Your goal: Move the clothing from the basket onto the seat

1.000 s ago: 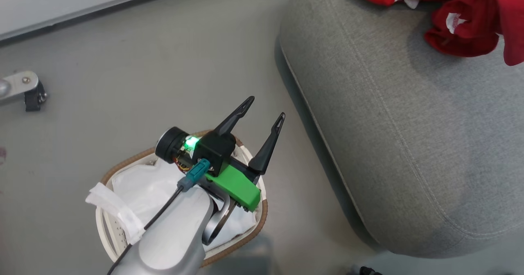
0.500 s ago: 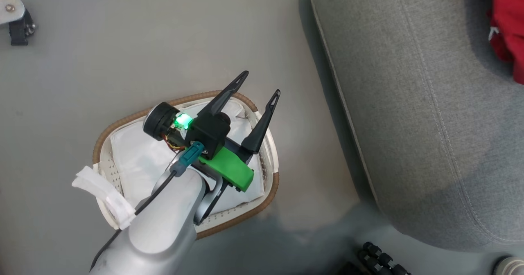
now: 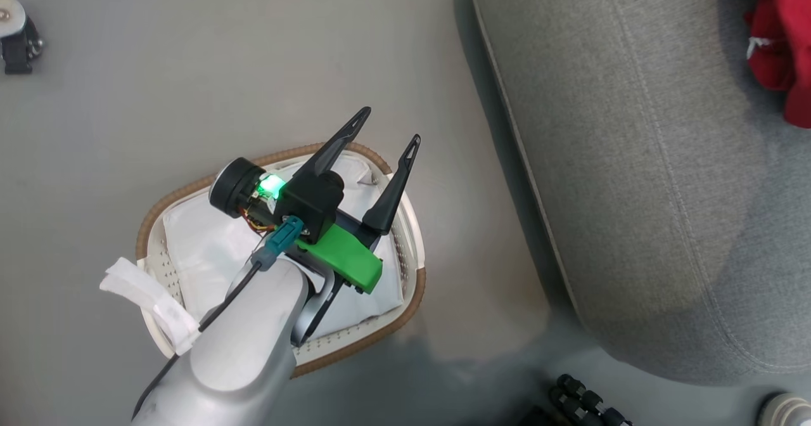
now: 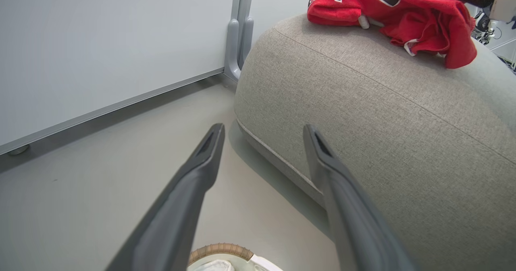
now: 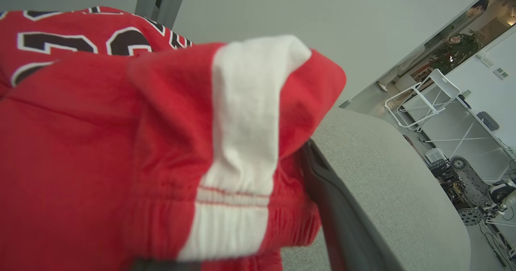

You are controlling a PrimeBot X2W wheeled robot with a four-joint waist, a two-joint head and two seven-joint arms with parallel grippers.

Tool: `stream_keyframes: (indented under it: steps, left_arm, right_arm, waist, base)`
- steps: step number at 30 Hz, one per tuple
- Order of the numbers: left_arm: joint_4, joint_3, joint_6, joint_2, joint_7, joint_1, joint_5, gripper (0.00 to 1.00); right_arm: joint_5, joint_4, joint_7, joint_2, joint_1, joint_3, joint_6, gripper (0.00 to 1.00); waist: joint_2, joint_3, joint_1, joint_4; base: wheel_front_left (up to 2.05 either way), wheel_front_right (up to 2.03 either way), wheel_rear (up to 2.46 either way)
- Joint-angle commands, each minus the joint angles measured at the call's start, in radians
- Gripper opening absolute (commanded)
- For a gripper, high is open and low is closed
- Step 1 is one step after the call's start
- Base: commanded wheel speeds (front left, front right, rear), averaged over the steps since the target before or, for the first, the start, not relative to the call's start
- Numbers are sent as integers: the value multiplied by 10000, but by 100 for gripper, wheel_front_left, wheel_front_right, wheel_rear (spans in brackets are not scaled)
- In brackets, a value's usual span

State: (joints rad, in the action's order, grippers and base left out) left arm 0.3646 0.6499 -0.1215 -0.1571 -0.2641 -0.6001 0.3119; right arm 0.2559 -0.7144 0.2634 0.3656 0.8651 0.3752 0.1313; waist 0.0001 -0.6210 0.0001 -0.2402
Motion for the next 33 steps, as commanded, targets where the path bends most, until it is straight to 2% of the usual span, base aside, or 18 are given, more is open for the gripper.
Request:
stream_keyframes:
  steps: [1, 8, 17, 24, 33]
  left_arm:
    - [28, -39, 69, 3, -4, 126, 73, 100]
    - [-6, -347, 59, 124, -4, 499, 259, 100]
    - [54, -996, 2, 432, -4, 1304, 387, 100]
    - [176, -1679, -53, 718, -4, 2089, 523, 100]
    - [274, -2927, -60, 934, -5, 3197, 504, 100]
  right_arm:
    - [-140, 96, 19, -9, -305, -96, -11, 100]
    - [-649, 907, 19, -290, -1711, -526, -12, 100]
    - [-568, 1325, 19, -406, -2751, -869, -12, 100]
    - [-556, 1537, 19, -282, -2931, -1377, -11, 100]
    - [-1094, 2059, 19, -767, -3253, -2102, -11, 100]
  waist:
    - [-1, 249, -1, -93]
    - [-1, 1100, -1, -154]
    - [-1, 2536, -1, 143]
    - [-1, 3808, -1, 699]
    - [-1, 4975, -1, 1575]
  base:
    - [0, 0, 0]
    - [0, 0, 0]
    - [0, 0, 0]
    - [0, 0, 0]
    - [0, 0, 0]
